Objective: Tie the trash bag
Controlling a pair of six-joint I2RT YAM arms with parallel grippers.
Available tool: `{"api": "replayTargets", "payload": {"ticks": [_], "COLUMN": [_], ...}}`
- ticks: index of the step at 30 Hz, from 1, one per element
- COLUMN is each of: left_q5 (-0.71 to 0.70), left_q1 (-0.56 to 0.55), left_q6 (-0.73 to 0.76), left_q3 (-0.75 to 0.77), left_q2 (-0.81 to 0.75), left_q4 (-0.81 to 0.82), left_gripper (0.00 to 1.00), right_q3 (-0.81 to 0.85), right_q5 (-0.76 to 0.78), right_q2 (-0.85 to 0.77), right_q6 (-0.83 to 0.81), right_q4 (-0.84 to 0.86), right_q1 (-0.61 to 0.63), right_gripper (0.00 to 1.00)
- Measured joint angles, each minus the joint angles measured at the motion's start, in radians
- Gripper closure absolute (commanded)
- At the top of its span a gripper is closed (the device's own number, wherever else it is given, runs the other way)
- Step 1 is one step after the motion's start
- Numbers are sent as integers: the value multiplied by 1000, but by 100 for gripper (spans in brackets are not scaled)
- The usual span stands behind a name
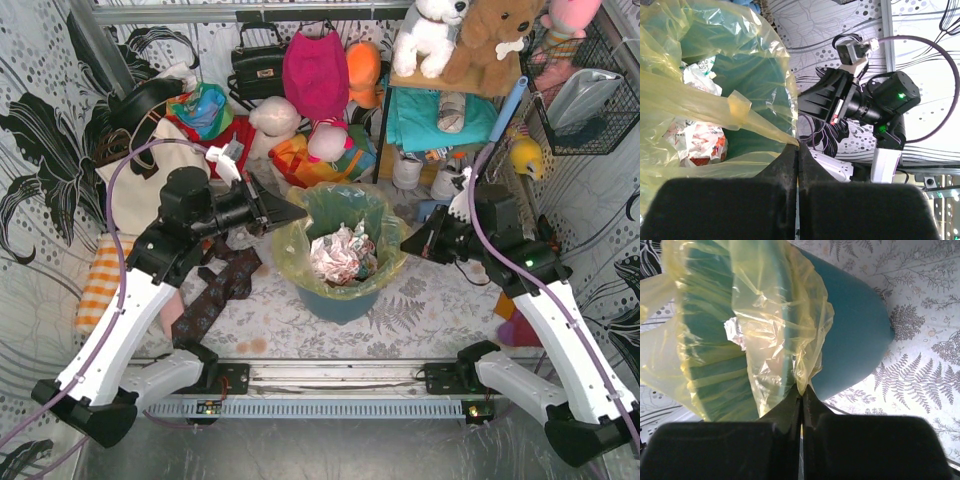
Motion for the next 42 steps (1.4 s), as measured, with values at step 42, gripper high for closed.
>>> {"api": "replayTargets", "payload": {"ticks": [42], "left_q5": [-32], "left_q1": [72], "left_q6": [-18], "left_q3": [140], "left_q2": [27], "left_q4": [88], "left_gripper": [100], "right_q3": [288], "right_q5": [177], "right_q2": [25], "right_q6": [-13], "right_q4": [-116], "right_q1": [0], "right_gripper": [75]}}
